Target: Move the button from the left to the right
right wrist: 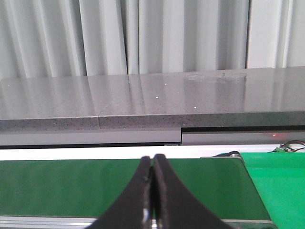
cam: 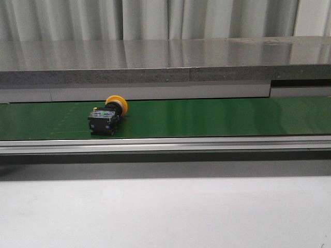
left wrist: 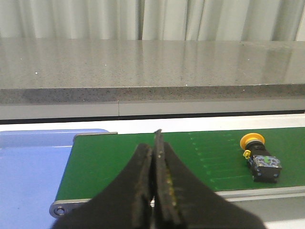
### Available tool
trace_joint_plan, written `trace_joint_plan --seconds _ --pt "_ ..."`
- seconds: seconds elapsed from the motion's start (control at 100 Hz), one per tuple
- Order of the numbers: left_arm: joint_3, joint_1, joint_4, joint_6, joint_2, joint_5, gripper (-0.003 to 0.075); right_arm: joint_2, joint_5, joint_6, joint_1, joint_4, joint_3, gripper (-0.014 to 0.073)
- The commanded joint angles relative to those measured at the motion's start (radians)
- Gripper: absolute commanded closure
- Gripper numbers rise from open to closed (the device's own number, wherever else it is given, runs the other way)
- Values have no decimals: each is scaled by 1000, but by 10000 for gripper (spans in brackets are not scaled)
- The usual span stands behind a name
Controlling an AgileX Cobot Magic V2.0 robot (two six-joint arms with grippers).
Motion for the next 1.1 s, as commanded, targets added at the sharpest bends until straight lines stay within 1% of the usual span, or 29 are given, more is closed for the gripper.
trace_joint_plan --seconds 0.0,0.31,0.54,0.63,0.71,0.9,0.95,1.0,1.09 --pt "-30 -8 -12 3 9 -76 741 69 53 -3 2 -3 -113 661" --pt "-30 -8 -12 3 9 -76 741 431 399 -3 2 -1 -470 661" --pt "-30 -8 -12 3 9 -76 741 733 639 -3 2 34 -684 661" --pt "-30 -8 -12 3 9 -76 741 835 682 -3 2 43 -743 661" --pt "-30 -8 -12 3 9 -76 741 909 688 -3 2 51 -774 661" --pt "-30 -8 -12 3 9 -76 741 1022 685 -3 2 53 -784 652" --pt "-30 -8 -12 3 9 -76 741 1040 685 -3 2 53 -784 625" --pt "-30 -8 -12 3 9 -76 741 1049 684 -3 2 53 -784 573" --pt "-30 -8 -12 3 9 -76 741 1053 680 -3 2 53 -784 420"
